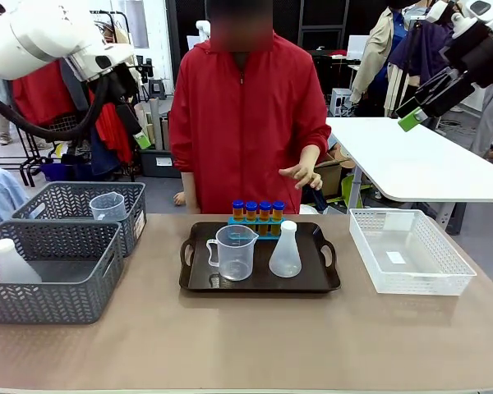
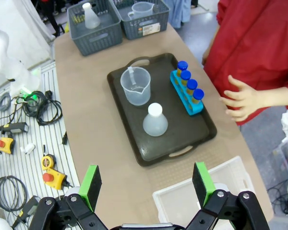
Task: Prepare the laboratory tools.
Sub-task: Pick up one Large Measuring Cup and place it on the Handle tray.
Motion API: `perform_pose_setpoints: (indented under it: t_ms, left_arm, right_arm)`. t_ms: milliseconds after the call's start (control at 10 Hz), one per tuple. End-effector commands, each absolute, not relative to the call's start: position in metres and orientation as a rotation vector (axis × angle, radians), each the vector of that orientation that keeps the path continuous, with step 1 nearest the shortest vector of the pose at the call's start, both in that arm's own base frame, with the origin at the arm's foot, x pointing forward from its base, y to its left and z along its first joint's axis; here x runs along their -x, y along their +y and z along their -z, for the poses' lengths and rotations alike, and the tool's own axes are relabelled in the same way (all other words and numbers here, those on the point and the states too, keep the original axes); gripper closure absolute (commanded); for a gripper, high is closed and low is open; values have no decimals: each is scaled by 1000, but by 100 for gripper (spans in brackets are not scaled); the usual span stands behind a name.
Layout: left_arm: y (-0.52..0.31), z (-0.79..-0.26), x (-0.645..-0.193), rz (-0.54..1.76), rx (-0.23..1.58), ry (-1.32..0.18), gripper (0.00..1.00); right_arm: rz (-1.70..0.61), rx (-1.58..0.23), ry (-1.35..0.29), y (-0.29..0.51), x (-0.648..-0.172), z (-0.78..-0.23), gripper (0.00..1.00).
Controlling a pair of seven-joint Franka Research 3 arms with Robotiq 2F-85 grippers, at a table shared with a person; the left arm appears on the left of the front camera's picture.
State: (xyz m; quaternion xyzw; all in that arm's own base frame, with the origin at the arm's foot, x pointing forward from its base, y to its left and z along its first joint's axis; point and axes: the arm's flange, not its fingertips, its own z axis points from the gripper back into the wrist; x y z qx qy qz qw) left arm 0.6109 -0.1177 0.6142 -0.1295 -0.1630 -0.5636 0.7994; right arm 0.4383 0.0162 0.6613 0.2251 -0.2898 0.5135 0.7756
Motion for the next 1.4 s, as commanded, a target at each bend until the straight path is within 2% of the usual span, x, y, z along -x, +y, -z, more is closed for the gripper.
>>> perform_pose_setpoints:
  t_ms: [0, 100, 500, 700, 1300]
  left_arm:
    - [-113, -614, -603, 1255, 231, -421, 0]
    - [-118, -614, -611, 1209, 278, -350, 0]
    - [-119, -614, -613, 1220, 270, -362, 0]
    - [-116, -627, -596, 1198, 238, -463, 0]
    - [-77, -662, -573, 1281, 459, -598, 0]
  right_arm:
    - [-1121, -490, -637, 17, -438, -662, 0]
    - [-1121, -490, -637, 17, -438, -662, 0]
    - [-1121, -490, -637, 17, -438, -662, 0]
    - [-1121, -490, -637, 17, -438, -662, 0]
    - [-1121, -490, -637, 17, -438, -662, 0]
